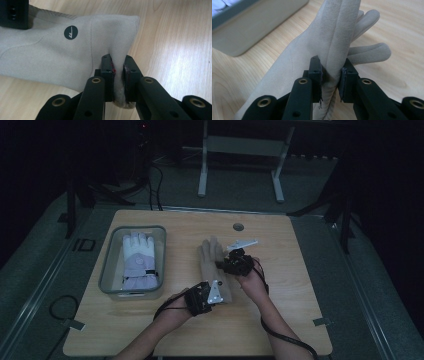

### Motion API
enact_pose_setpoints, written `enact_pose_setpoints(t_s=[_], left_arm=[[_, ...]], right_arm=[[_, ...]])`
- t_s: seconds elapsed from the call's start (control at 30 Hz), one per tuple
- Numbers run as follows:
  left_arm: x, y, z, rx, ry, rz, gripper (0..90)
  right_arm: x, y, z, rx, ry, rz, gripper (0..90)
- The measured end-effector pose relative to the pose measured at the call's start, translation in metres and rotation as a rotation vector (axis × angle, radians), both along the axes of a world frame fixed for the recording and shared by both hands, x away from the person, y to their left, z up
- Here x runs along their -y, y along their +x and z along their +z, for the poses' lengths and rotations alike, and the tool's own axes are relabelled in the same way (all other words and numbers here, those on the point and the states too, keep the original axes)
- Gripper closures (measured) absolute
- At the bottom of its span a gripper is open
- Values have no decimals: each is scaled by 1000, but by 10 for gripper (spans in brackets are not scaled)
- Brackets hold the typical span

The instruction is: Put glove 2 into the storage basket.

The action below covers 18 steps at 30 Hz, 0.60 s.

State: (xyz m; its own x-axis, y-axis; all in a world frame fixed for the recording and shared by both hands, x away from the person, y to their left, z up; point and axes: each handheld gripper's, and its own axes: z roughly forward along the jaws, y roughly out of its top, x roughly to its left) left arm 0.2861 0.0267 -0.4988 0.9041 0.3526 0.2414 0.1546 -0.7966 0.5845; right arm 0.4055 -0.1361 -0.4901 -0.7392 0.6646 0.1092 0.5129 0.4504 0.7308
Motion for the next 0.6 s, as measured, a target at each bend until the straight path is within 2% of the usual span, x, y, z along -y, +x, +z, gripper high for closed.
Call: enact_pose_setpoints(t_s=[0.23, 0.4, 0.5, 0.6], left_arm=[[-17, 2, 16, -1, 14, 10, 820], [-41, 8, 32, -20, 12, 23, 820], [-51, 9, 39, -16, 19, 32, 820], [-61, 10, 45, -19, 18, 38, 820]], right_arm=[[-17, 0, 18, 19, 8, 22, 756], [-37, 3, 34, 40, 6, 48, 756], [-47, 5, 43, 50, 6, 59, 756], [-54, 8, 49, 45, 25, 67, 756]])
